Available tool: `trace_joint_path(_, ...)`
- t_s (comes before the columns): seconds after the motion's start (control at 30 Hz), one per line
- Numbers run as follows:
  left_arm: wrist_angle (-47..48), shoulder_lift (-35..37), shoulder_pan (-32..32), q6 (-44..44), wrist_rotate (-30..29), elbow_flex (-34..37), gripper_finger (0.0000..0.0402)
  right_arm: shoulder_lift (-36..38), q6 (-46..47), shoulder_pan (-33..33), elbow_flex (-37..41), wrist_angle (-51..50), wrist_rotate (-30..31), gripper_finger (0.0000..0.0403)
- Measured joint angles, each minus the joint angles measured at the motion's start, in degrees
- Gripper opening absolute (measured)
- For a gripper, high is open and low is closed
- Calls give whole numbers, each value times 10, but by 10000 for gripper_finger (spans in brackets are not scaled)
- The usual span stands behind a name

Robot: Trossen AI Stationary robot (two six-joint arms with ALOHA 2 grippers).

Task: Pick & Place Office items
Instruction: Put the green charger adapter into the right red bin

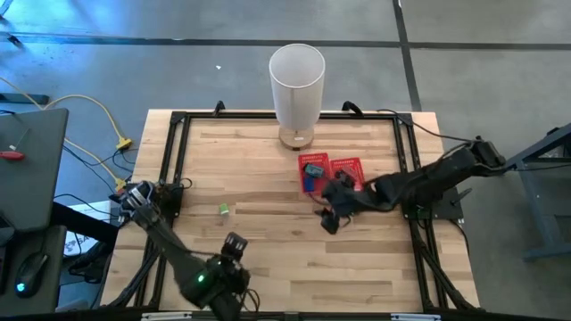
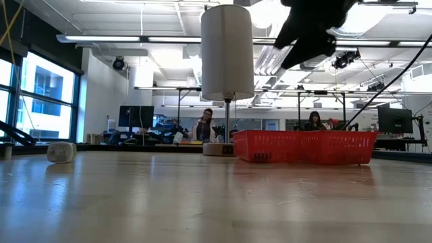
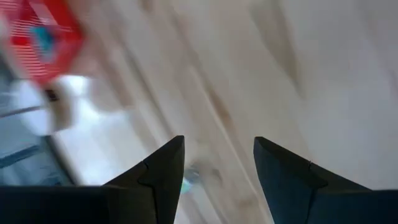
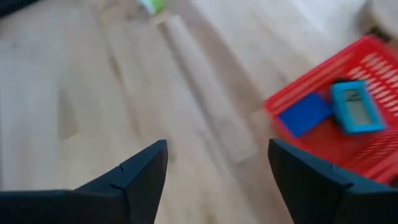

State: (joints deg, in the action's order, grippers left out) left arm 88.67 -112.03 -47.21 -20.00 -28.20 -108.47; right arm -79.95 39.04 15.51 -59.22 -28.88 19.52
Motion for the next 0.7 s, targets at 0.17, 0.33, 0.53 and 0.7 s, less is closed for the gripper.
trace_joint_path(0.17,11,22,50,79,90,7,183,-7,43,61,0,7,8,266)
trace_joint_path(0.33,11,76,95,102,134,56,183,-9,78,119,0,4,68,266)
trace_joint_path(0.53,-25,179,134,87,143,194,183,-12,94,168,0,6,114,266)
trace_joint_path(0.7,-123,268,168,113,146,332,183,-12,94,185,0,19,124,266)
